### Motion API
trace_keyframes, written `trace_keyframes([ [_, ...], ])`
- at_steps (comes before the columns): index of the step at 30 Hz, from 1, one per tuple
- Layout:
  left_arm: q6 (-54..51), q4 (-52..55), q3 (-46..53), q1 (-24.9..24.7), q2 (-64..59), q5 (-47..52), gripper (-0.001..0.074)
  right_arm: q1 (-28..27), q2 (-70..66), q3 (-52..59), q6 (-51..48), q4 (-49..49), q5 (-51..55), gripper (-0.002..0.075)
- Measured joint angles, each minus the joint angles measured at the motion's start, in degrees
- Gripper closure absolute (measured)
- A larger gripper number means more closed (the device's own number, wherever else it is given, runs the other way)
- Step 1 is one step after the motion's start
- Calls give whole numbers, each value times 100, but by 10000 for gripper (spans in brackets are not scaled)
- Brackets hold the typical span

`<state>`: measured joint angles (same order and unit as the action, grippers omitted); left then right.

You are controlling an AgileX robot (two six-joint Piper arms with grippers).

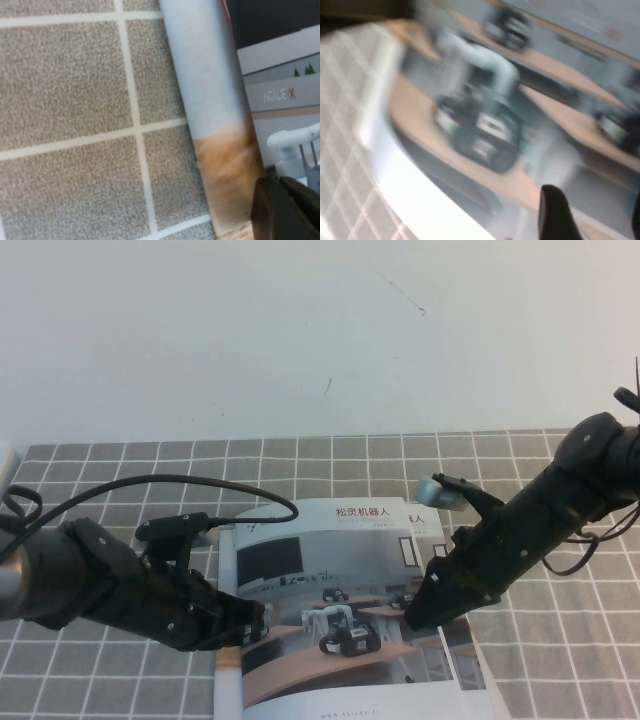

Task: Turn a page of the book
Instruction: Open the closed book

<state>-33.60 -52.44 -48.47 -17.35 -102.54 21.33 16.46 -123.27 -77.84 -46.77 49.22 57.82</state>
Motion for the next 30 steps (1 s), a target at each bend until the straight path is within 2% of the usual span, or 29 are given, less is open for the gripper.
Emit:
trace_keyframes([
  [17,-12,-32,0,0,0,4,738,0,41,-50,697,-554,-410,393],
  [30,-22,-54,0,0,0,14,738,-11,12,-50,671,-99,-474,393],
])
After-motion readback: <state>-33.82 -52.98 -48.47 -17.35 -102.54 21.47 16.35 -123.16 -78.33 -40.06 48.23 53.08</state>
